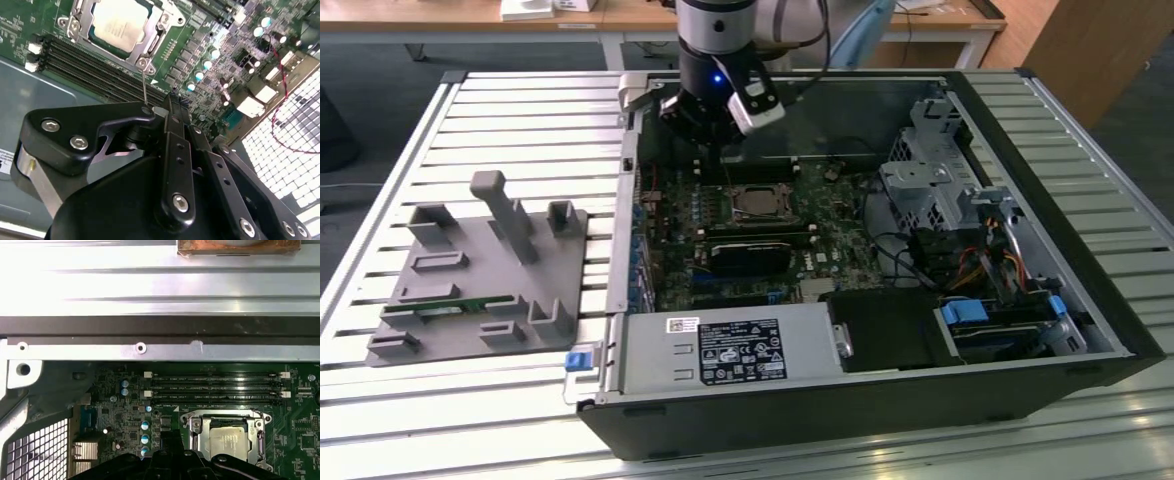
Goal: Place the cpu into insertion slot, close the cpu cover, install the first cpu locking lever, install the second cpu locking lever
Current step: 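Install the first cpu locking lever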
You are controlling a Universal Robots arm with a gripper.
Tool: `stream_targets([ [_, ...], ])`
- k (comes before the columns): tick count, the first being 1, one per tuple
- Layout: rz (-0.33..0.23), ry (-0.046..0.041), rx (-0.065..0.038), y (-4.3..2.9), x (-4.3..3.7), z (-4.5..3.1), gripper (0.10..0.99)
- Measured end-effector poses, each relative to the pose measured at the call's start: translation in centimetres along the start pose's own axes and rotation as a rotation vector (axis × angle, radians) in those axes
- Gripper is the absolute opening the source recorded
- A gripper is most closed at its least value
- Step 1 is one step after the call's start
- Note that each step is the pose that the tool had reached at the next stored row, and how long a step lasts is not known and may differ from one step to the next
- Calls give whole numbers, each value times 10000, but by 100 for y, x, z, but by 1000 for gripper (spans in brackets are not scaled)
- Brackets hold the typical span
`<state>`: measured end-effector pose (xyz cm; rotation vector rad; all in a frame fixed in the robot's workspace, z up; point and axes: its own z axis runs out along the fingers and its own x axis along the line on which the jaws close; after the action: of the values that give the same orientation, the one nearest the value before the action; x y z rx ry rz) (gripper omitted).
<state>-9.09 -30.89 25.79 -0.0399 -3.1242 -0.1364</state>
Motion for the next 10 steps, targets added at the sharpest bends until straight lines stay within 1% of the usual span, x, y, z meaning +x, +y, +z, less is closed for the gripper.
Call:
stream_targets([
  [5, 0, 0, 0, 50, 9, 18, 106],
  [10, 0, 0, 0, 84, 10, 27, 106],
])
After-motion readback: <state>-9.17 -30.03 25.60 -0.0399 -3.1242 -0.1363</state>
